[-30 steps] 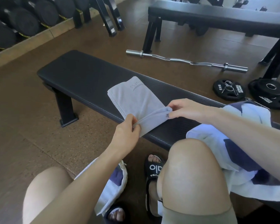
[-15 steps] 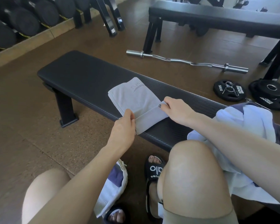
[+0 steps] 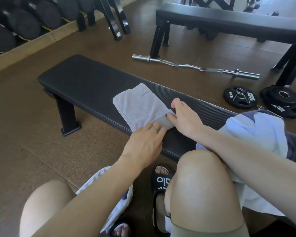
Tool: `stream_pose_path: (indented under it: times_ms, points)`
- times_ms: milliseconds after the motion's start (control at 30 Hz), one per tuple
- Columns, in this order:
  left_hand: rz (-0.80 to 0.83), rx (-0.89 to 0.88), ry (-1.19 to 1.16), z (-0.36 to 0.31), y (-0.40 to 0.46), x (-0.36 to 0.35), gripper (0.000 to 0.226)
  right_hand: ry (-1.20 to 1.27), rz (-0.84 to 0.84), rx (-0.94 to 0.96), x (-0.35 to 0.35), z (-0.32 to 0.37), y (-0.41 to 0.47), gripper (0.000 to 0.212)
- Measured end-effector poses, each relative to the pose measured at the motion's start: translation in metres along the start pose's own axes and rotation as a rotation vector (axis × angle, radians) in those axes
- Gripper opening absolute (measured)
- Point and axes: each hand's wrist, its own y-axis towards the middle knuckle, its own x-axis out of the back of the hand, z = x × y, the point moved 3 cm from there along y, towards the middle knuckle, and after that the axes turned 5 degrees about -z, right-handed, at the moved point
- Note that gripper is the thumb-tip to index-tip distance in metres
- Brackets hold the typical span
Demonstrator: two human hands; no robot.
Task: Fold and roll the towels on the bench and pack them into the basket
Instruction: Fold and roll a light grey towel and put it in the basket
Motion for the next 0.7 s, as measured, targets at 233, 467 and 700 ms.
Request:
stream_pose_path:
  times_ms: [233,467,700]
  points:
    - [-0.044,0.036,0.068,0.003,-0.007,-0.006,0.049,-0.256,-0.095,0.749,0.019,0.005,-0.019,0.052]
    - [-0.082,0.257,-0.152,0.021,0.001,-0.003,0.025,0.013,0.129,0.447,0.016,-0.012,-0.013,0.049]
    - [-0.004,0.765,-0.808,0.079,0.008,-0.002,0.016,0.346,0.286,0.028,0.018,0.000,0.031,0.007]
